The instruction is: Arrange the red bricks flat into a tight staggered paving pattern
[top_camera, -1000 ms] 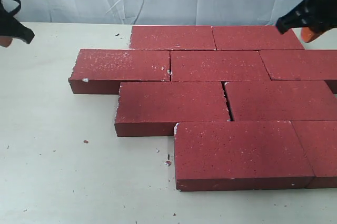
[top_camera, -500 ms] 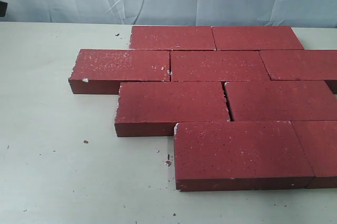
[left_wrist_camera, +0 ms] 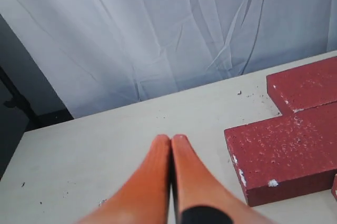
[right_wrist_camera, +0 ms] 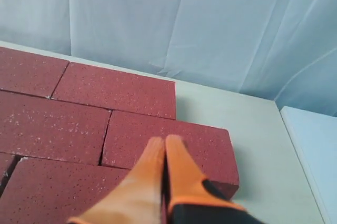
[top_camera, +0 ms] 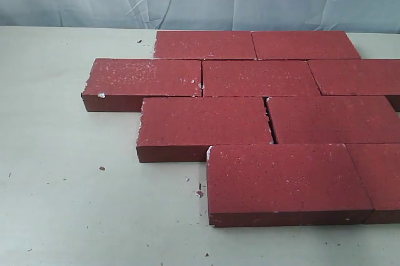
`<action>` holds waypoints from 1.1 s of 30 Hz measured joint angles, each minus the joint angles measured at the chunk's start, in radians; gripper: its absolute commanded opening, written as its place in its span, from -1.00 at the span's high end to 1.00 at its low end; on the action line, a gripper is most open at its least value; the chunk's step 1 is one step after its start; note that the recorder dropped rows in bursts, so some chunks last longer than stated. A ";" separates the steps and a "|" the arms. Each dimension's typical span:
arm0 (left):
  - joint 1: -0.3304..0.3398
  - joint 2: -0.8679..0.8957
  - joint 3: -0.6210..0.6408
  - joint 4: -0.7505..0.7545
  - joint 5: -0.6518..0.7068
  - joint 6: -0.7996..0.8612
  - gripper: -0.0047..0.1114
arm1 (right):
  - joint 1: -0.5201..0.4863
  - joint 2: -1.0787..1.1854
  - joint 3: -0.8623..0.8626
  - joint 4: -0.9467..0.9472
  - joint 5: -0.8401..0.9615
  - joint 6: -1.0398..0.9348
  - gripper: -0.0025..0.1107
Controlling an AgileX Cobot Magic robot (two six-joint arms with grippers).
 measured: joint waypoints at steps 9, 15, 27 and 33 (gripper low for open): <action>0.000 -0.286 0.125 -0.038 0.021 -0.002 0.92 | 0.000 -0.251 0.142 0.006 -0.039 0.000 0.97; 0.000 -0.365 0.125 -0.024 0.031 -0.002 0.92 | 0.000 -0.278 0.142 0.006 -0.023 0.001 0.97; 0.000 -0.370 0.125 -0.007 0.037 -0.002 0.92 | 0.000 -0.278 0.142 0.006 -0.020 0.001 0.97; 0.000 -0.370 0.125 -0.044 0.020 -0.002 0.92 | 0.000 -0.278 0.142 0.006 -0.020 0.001 0.97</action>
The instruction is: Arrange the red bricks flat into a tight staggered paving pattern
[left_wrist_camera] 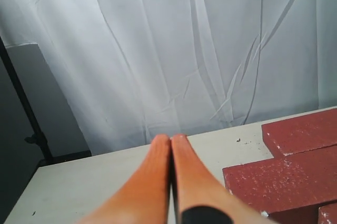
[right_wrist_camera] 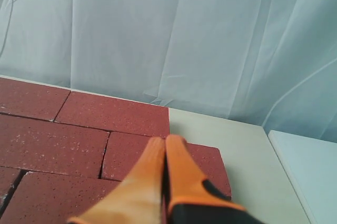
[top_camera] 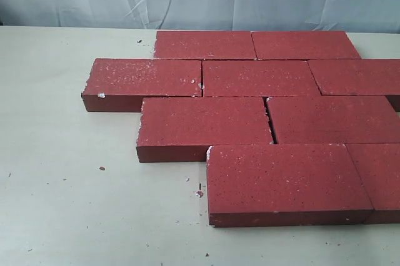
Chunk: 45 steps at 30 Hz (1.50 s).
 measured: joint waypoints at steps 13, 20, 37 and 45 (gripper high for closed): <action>0.000 -0.129 0.115 0.064 -0.091 -0.068 0.92 | 0.000 0.000 0.000 0.000 0.000 0.002 0.97; 0.011 -0.212 0.231 0.064 -0.095 -0.121 0.92 | 0.000 0.000 0.000 0.000 0.000 0.004 0.97; 0.078 -0.391 0.481 0.055 -0.095 -0.166 0.92 | 0.000 0.000 0.000 0.000 0.000 0.004 0.97; 0.078 -0.422 0.524 0.055 -0.080 -0.166 0.92 | 0.000 0.000 0.000 0.000 0.000 0.004 0.97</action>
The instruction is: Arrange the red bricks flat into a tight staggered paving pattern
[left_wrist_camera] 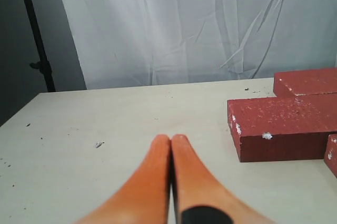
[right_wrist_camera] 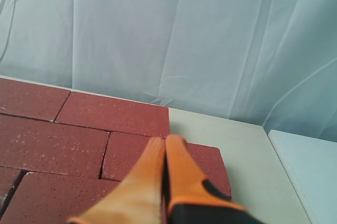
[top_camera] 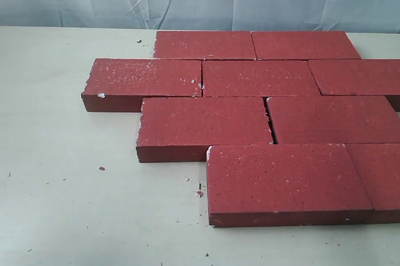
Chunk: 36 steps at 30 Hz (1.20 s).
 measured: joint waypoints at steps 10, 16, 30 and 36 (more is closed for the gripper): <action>0.000 0.000 0.000 0.000 0.073 0.000 0.92 | 0.000 0.000 0.000 0.000 0.000 0.000 0.97; 0.000 0.000 0.000 0.000 0.073 0.000 0.92 | 0.000 0.000 0.000 0.000 0.000 0.000 0.97; 0.000 0.000 0.000 0.000 0.075 0.000 0.92 | 0.000 0.000 0.000 0.000 0.000 0.000 0.97; 0.000 0.000 0.000 0.000 0.075 0.000 0.92 | 0.000 0.000 0.000 0.000 0.000 0.000 0.97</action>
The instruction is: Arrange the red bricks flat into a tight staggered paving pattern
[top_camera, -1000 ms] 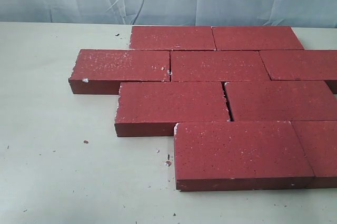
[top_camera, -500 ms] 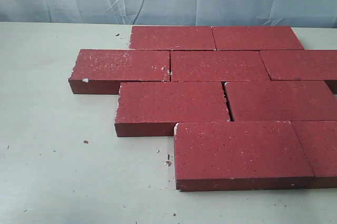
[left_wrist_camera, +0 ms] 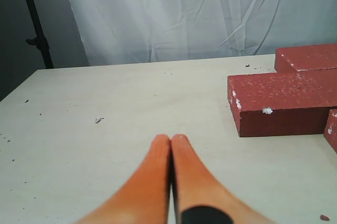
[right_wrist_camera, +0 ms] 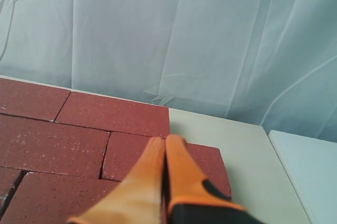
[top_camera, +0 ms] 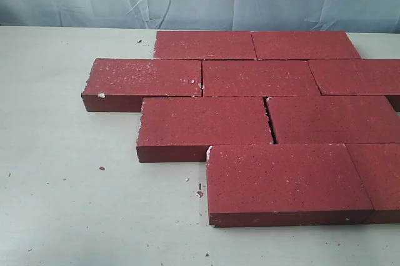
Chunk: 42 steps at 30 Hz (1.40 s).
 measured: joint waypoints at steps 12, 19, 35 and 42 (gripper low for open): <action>0.000 0.000 0.000 0.000 0.000 0.000 0.92 | 0.000 -0.142 0.073 0.000 -0.048 0.019 0.97; 0.000 0.000 0.000 0.000 0.000 0.000 0.92 | 0.000 -0.285 0.210 0.002 -0.075 0.063 0.97; 0.000 -0.002 0.000 0.000 0.000 0.000 0.92 | 0.000 -0.349 0.341 0.026 -0.120 0.165 0.97; 0.000 -0.002 0.000 0.000 0.000 0.000 0.92 | 0.000 -0.442 0.475 0.060 -0.134 0.167 0.97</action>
